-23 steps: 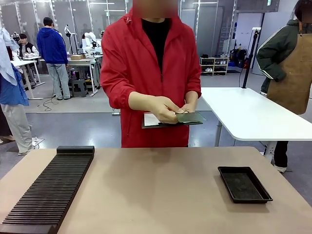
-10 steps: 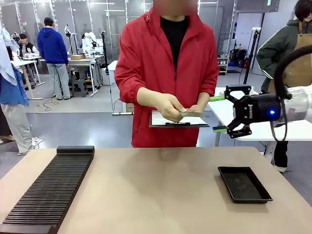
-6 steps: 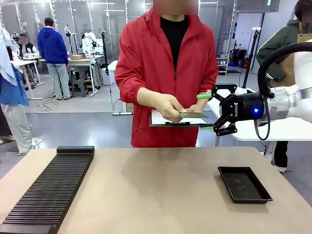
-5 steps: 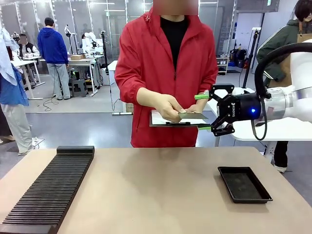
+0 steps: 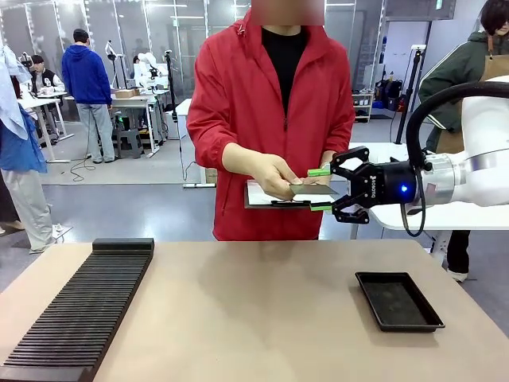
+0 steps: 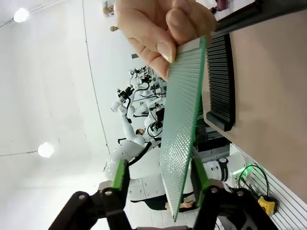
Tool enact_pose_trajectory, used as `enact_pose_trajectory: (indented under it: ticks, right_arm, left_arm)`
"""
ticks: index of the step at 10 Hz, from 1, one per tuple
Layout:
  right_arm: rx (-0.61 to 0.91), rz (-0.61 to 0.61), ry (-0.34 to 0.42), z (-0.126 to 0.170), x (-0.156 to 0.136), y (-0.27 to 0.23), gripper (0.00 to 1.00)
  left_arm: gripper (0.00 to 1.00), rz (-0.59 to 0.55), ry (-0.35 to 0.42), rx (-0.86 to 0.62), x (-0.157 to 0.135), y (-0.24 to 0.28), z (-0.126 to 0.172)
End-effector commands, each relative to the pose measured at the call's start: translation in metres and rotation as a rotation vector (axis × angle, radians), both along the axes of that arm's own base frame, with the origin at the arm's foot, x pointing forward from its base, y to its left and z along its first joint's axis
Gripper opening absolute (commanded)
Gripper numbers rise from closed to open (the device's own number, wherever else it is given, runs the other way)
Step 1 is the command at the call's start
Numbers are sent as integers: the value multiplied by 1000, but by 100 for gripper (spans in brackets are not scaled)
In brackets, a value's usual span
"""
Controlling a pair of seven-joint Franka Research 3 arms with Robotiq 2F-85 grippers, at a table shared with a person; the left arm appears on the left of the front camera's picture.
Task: Inspect the PCB.
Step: Pick up the Blank PCB that the human is holding.
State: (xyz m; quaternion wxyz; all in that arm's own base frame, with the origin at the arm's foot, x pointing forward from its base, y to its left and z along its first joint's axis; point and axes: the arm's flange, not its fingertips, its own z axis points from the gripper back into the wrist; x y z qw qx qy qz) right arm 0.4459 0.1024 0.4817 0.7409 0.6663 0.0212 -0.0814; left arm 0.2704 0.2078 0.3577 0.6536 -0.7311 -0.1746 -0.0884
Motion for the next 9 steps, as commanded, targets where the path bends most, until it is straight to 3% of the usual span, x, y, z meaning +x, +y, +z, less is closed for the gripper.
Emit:
enact_pose_trajectory:
  ticks: [1, 3, 4, 9]
  right_arm:
    - [54, 4, -57, -6, -1, 5, 0]
    - [54, 6, -58, -6, -1, 6, 5]
    - [56, 4, -59, -7, -1, 6, 0]
    - [52, -3, -25, -18, -2, -1, 0]
  left_arm:
    - [100, -5, 5, 9, 0, 3, 0]
    - [100, -5, 5, 9, 0, 3, 0]
    - [100, -5, 5, 9, 0, 3, 0]
    - [100, -5, 5, 9, 0, 3, 0]
